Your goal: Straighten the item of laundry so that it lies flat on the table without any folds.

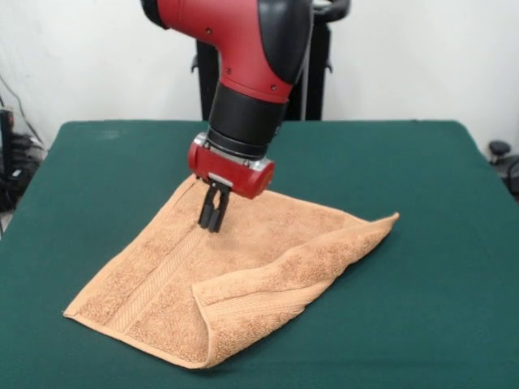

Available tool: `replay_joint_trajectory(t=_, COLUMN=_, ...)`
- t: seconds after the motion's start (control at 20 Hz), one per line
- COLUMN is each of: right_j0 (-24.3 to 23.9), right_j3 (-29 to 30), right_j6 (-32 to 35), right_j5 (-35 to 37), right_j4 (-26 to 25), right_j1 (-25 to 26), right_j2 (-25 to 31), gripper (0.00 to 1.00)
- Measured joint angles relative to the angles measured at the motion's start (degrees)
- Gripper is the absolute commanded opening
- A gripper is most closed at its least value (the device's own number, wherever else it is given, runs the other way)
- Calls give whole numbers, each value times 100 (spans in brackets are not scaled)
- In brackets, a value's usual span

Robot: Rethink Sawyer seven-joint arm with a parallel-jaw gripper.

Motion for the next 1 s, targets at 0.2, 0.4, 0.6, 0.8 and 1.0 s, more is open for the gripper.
replay_joint_trajectory(t=0.2, right_j0=-139, right_j3=227, right_j6=0, right_j5=-1, right_j4=-123, right_j1=-71, right_j2=-1, gripper=0)
replay_joint_trajectory(t=0.4, right_j0=-216, right_j3=410, right_j6=0, right_j5=-1, right_j4=-223, right_j1=-134, right_j2=-2, gripper=0)
replay_joint_trajectory(t=0.6, right_j0=-225, right_j3=598, right_j6=0, right_j5=-1, right_j4=-283, right_j1=-195, right_j2=0, gripper=0)
replay_joint_trajectory(t=0.8, right_j0=-225, right_j3=732, right_j6=0, right_j5=-18, right_j4=-287, right_j1=-236, right_j2=12, gripper=0)
replay_joint_trajectory(t=1.0, right_j0=-225, right_j3=833, right_j6=0, right_j5=-80, right_j4=-287, right_j1=-217, right_j2=30, gripper=0)
